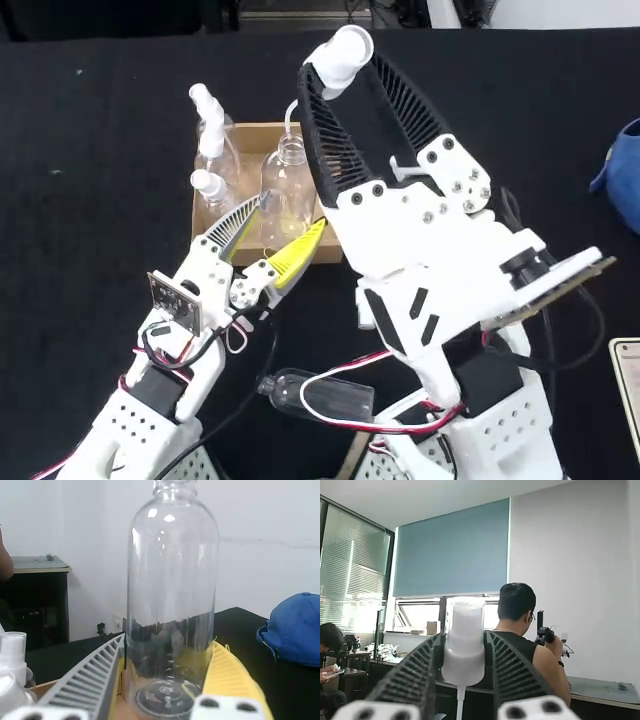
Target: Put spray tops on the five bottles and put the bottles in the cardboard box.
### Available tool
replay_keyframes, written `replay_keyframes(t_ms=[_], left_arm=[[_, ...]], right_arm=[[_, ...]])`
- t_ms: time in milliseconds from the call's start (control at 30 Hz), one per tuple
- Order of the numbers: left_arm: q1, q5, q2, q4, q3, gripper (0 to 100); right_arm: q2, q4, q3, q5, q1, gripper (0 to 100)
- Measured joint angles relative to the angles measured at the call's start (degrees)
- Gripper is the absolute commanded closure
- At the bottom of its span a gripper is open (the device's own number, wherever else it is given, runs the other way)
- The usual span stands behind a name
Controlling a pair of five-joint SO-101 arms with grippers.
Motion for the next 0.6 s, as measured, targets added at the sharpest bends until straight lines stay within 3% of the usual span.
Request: replay_keyframes(t_ms=[600], left_arm=[[0.0, 0.0, 0.0, 0.0, 0.0, 97]], right_arm=[[-3.69, 0.0, 0.0, -2.99, 0.09, 98.8]])
